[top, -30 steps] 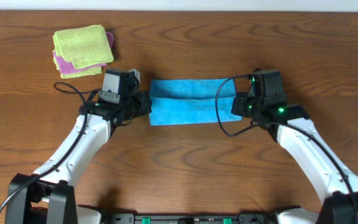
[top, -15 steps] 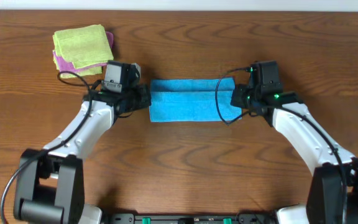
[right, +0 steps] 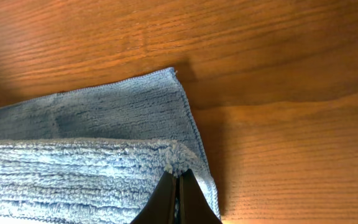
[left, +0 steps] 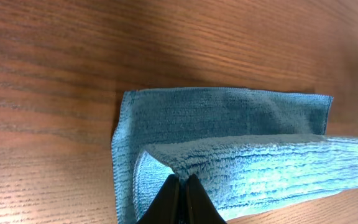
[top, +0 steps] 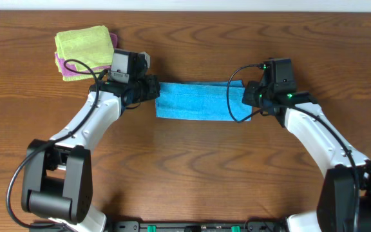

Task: Fold the cloth
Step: 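Lay the folded edge down at the far side with both grippers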

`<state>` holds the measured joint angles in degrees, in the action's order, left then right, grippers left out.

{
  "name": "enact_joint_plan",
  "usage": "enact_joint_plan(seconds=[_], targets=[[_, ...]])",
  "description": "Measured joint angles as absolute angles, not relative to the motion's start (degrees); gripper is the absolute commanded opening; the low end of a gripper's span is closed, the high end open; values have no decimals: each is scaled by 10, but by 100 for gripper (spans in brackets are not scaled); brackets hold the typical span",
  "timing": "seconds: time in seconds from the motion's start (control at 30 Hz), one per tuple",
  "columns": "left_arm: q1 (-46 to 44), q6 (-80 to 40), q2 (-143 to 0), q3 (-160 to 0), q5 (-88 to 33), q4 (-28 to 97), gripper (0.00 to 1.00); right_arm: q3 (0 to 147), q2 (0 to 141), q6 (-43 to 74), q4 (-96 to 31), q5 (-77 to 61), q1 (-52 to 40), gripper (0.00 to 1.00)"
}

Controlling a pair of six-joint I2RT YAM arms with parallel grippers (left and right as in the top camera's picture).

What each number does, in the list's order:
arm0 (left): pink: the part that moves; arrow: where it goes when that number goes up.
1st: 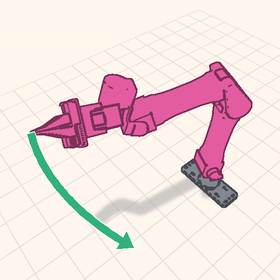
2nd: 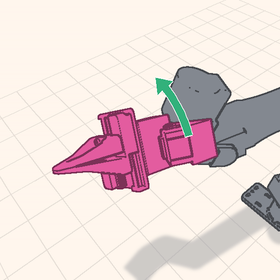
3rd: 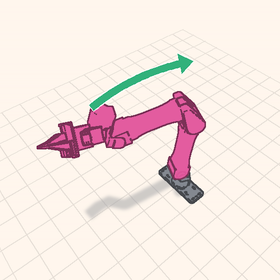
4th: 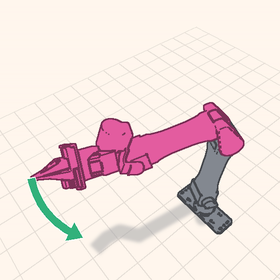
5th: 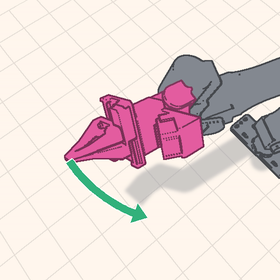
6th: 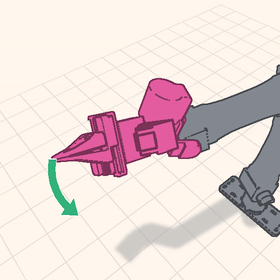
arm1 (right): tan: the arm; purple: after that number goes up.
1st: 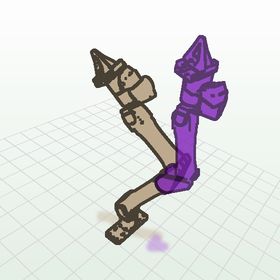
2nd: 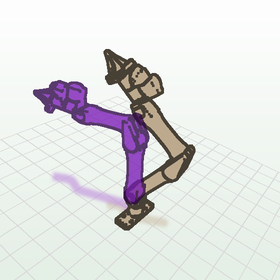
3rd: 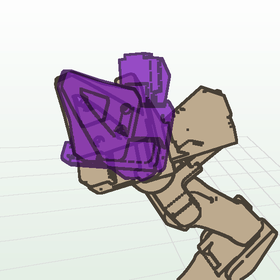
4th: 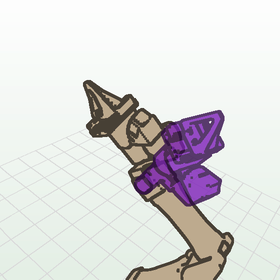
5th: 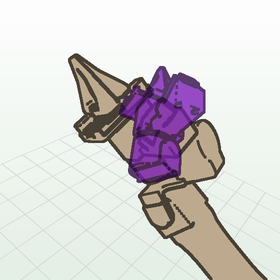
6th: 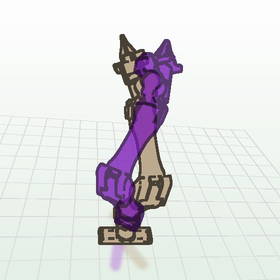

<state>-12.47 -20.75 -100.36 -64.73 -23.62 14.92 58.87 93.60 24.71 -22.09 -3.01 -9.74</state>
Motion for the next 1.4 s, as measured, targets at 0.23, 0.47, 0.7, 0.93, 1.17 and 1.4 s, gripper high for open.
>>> enact_joint_plan(seconds=[0.23, 0.47, 0.7, 0.93, 1.17, 1.4], targets=[[-125, -207, -1014, -649, -235, 153, 6, 614, 984, 239, -218, -37, -96, 2], [-123, -207, -1014, -649, -215, 150, 6, 664, 1016, 233, -220, -45, -96, 2], [-110, -207, -1029, -662, -213, 143, 6, 706, 1030, 228, -228, -54, -96, 1], [-106, -190, -1057, -705, -219, 152, 6, 716, 1046, 221, -231, -55, -95, 2], [-106, -171, -1076, -762, -223, 172, 6, 717, 1046, 219, -224, -56, -84, 2], [-106, -164, -1088, -762, -225, 176, 6, 722, 1046, 218, -216, -58, -81, 2]])
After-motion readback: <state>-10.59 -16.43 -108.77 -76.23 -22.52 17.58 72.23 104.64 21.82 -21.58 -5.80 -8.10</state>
